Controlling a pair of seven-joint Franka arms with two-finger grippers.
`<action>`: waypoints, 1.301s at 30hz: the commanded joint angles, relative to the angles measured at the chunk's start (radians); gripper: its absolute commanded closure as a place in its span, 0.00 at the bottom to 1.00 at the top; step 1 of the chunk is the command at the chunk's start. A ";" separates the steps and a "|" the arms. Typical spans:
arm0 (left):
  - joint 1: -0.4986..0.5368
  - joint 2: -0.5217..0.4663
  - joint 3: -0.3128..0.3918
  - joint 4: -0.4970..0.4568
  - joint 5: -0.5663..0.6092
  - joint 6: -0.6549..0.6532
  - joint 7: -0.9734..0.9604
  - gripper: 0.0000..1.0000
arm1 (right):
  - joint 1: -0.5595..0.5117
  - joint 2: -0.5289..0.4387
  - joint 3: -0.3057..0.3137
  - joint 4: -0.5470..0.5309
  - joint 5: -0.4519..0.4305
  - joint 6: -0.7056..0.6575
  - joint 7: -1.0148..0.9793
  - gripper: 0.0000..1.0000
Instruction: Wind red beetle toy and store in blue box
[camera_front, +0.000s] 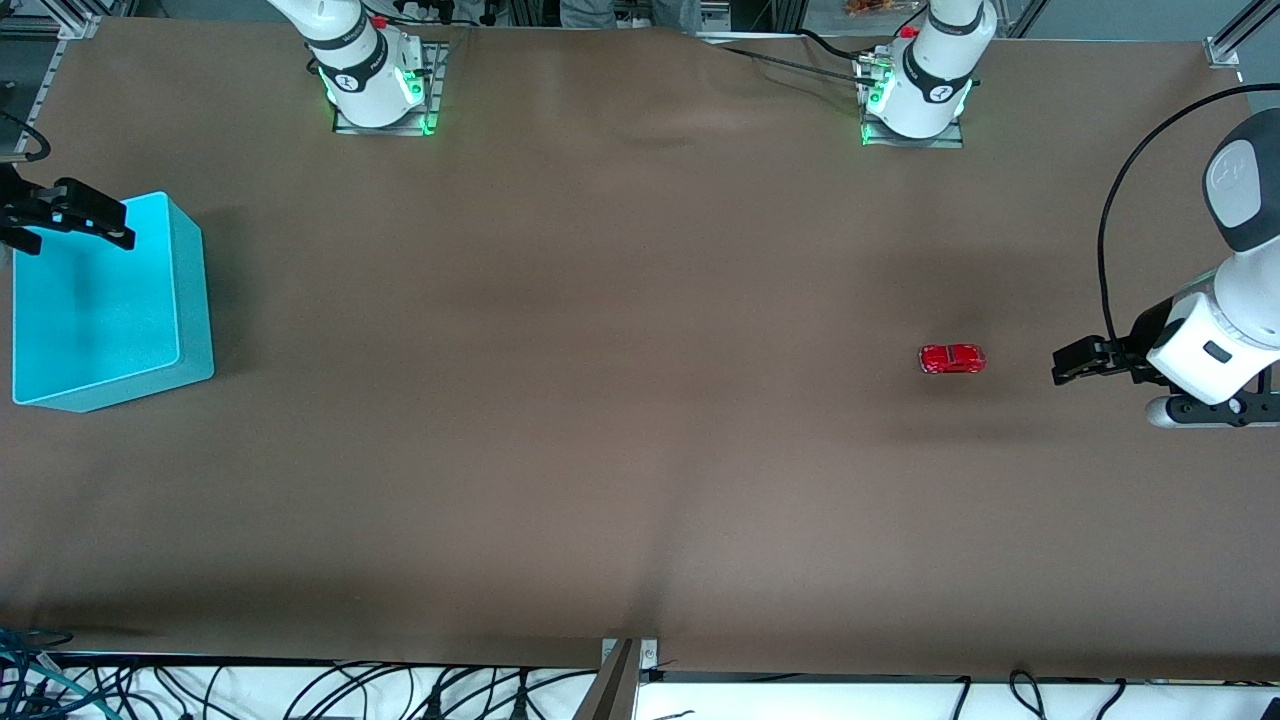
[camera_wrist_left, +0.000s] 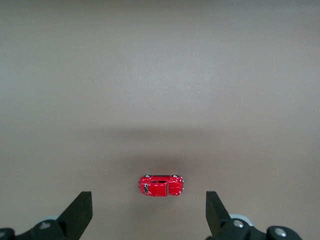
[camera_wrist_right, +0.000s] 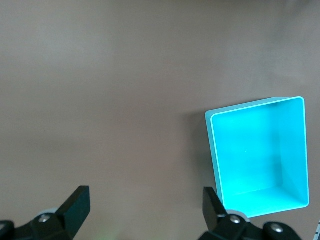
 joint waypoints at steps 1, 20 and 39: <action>-0.001 -0.021 0.008 -0.010 -0.022 -0.014 0.028 0.00 | -0.002 0.000 0.002 0.025 -0.014 -0.016 0.022 0.00; 0.000 -0.009 0.028 -0.024 -0.025 -0.079 -0.113 0.00 | 0.001 0.002 0.003 0.026 -0.016 -0.012 0.017 0.00; -0.001 0.105 0.060 -0.030 -0.081 -0.080 -0.699 0.00 | 0.001 0.005 0.003 0.026 -0.014 -0.010 0.019 0.00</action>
